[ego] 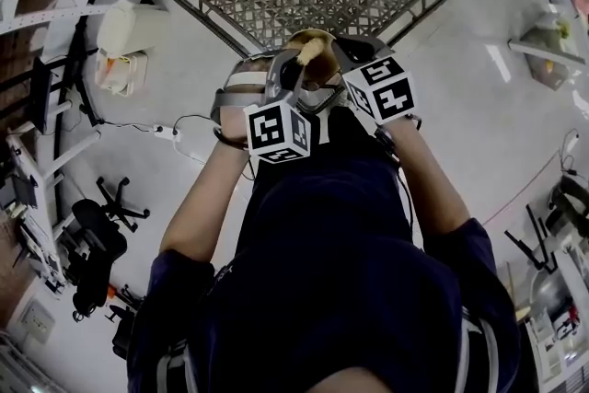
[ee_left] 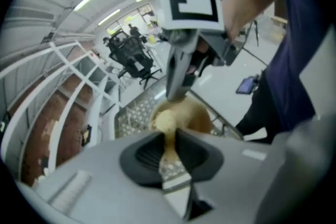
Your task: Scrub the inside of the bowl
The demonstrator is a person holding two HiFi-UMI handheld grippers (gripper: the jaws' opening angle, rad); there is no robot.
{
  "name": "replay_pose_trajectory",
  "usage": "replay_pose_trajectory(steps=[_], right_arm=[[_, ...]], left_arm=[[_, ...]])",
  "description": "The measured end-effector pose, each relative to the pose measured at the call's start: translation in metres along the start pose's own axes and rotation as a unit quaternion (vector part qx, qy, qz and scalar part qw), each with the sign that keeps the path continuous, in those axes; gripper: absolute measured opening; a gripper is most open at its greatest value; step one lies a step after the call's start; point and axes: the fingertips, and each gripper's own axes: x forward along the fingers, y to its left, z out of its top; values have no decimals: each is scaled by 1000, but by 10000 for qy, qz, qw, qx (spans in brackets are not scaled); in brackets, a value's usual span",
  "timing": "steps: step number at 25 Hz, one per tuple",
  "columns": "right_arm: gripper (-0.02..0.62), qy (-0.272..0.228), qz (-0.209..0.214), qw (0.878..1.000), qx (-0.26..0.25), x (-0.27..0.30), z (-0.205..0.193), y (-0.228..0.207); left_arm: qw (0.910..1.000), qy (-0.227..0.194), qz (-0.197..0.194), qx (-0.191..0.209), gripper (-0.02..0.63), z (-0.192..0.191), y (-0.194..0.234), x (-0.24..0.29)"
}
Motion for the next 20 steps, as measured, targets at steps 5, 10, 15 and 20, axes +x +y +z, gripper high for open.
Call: replay_pose_trajectory(steps=[5,10,15,20], right_arm=[[9,-172,-180,9997,-75,-7,7,-6],[9,-185,-135,9997,-64,-11,4,-7],[9,-253,-108,9996,76,-15,4,-7],[9,-310,-160,9994,74,-19,10,-14]], left_arm=[[9993,242,-121,268,58,7,-20,1],[9997,-67,-80,237,57,32,-20,0],[9987,240,375,236,57,18,10,0],[9978,139,-230,601,56,25,-28,-5]])
